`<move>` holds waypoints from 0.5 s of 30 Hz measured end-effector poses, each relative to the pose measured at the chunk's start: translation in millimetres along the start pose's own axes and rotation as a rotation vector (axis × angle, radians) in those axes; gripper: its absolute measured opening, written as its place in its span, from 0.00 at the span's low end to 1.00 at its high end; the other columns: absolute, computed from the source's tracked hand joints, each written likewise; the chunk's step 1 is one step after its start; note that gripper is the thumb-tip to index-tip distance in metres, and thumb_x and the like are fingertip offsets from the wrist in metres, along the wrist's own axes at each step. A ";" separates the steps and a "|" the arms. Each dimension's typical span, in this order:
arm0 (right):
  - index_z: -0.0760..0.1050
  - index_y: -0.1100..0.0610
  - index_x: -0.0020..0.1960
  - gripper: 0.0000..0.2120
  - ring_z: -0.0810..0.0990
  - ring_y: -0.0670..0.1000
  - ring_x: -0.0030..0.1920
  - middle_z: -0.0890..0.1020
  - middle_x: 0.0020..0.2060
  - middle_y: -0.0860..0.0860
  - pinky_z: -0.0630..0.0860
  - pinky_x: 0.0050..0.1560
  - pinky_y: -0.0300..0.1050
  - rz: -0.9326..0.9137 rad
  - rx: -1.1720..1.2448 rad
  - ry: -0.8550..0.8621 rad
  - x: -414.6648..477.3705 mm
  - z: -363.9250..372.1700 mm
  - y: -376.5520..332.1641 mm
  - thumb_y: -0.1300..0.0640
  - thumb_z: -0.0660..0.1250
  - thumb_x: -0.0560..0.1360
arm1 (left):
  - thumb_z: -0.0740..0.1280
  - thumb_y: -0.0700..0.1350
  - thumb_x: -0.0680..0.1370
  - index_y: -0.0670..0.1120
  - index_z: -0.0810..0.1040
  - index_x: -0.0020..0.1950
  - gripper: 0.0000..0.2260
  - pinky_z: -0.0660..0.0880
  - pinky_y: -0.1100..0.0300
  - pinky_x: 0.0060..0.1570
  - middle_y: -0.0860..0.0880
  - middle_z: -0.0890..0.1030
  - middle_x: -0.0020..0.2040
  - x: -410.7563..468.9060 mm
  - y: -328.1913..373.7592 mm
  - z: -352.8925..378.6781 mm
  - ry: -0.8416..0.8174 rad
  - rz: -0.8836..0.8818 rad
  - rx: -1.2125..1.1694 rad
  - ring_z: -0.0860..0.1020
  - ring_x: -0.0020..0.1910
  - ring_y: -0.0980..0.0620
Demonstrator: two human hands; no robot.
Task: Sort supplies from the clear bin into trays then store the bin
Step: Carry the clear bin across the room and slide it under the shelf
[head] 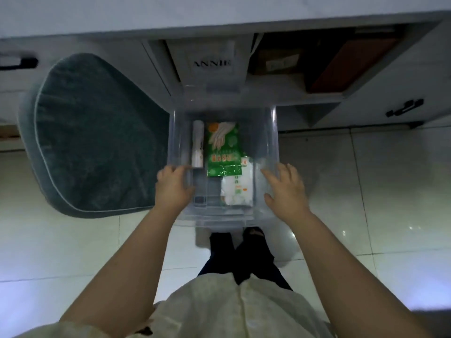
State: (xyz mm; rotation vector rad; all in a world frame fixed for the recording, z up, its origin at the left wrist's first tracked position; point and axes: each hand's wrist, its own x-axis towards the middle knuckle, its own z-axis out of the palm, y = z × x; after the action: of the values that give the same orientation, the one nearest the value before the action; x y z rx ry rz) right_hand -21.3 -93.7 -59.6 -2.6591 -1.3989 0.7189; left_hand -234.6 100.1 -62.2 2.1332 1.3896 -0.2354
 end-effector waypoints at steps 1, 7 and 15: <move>0.54 0.47 0.76 0.36 0.53 0.63 0.73 0.54 0.76 0.57 0.60 0.69 0.60 0.045 0.005 -0.041 2.8 14.5 6.8 0.53 0.68 0.72 | 0.71 0.42 0.69 0.54 0.69 0.67 0.28 0.68 0.47 0.61 0.42 0.68 0.65 3.0 -14.6 10.1 0.040 -0.062 -0.054 0.63 0.66 0.41; 0.39 0.39 0.75 0.45 0.65 0.57 0.70 0.55 0.76 0.52 0.68 0.61 0.48 0.275 0.597 -0.019 18.5 80.9 29.6 0.62 0.66 0.74 | 0.70 0.37 0.73 0.48 0.68 0.70 0.27 0.75 0.57 0.51 0.45 0.75 0.66 22.9 -65.1 53.3 0.011 -0.470 -0.702 0.76 0.56 0.48; 0.65 0.46 0.70 0.36 0.75 0.53 0.60 0.74 0.63 0.50 0.78 0.55 0.50 0.689 1.197 0.022 11.3 102.8 40.2 0.74 0.64 0.68 | 0.61 0.24 0.70 0.63 0.74 0.62 0.35 0.78 0.48 0.54 0.51 0.72 0.69 19.1 -71.0 52.0 -0.158 -0.468 -0.919 0.74 0.61 0.46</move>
State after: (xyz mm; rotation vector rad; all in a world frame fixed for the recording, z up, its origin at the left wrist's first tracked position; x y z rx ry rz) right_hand -28.6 -125.4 -165.6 -1.9878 0.1332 1.0721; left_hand -280.6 107.0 -139.4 1.0187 1.4873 0.0628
